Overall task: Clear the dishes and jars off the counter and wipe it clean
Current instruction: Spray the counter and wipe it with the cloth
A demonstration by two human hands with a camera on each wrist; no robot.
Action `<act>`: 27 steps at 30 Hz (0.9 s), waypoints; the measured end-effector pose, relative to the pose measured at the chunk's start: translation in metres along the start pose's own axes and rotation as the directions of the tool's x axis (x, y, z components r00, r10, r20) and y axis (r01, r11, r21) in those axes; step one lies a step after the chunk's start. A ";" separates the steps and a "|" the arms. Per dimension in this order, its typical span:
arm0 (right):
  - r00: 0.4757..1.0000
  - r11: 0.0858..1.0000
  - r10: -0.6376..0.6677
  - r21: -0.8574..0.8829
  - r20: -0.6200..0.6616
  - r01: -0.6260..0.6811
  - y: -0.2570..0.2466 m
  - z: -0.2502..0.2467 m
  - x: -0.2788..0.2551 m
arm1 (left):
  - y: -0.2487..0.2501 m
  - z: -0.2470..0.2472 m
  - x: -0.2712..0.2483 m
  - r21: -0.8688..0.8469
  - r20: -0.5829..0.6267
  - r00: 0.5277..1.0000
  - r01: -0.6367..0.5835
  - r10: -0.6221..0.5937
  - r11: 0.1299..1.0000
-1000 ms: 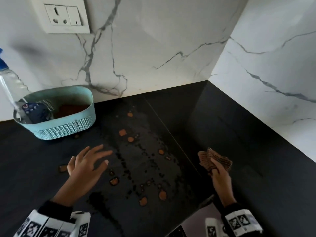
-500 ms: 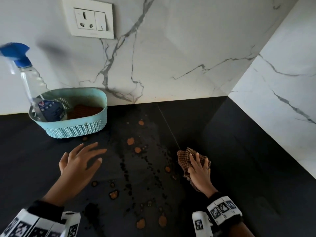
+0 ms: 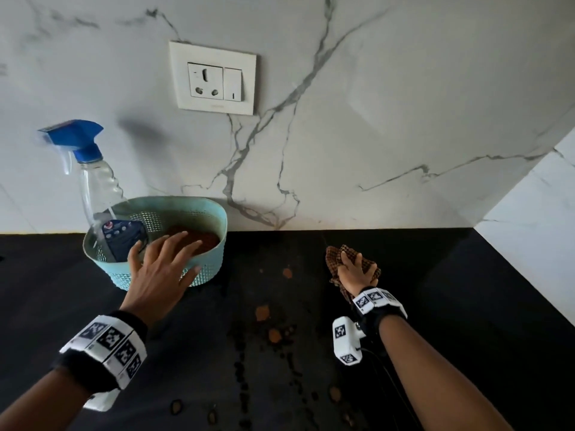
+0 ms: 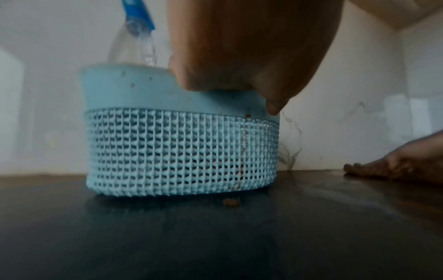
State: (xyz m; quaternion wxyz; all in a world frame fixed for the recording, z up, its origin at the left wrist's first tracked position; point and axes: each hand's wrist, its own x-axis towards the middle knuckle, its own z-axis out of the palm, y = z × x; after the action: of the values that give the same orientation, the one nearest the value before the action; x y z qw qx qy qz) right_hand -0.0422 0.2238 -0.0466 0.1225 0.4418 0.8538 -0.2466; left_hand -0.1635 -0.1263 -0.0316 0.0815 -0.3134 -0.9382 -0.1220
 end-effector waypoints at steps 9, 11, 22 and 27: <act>0.999 0.993 -0.006 -0.116 0.032 0.010 -0.068 0.005 0.046 | -0.005 0.006 0.010 0.030 -0.057 0.998 -0.036 0.038 0.999; 0.999 0.987 -0.022 -0.158 0.046 0.029 -0.082 0.016 0.042 | -0.004 0.006 0.013 0.018 -0.062 0.998 -0.032 0.033 0.999; 0.924 0.880 -0.310 -0.300 0.222 0.367 -0.146 0.072 -0.001 | -0.008 0.010 0.017 -0.013 -0.058 0.997 -0.047 0.046 0.999; 0.830 0.732 -0.483 -0.391 0.279 0.558 -0.135 0.070 -0.004 | -0.008 0.011 0.016 -0.021 -0.008 1.000 -0.019 0.018 1.000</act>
State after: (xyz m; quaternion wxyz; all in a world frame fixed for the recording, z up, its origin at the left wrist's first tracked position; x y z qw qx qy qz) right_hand -0.1503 0.1186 -0.0623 0.2161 0.1215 0.9639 -0.0975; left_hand -0.1820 -0.1200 -0.0397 0.0830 -0.3225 -0.9336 -0.1326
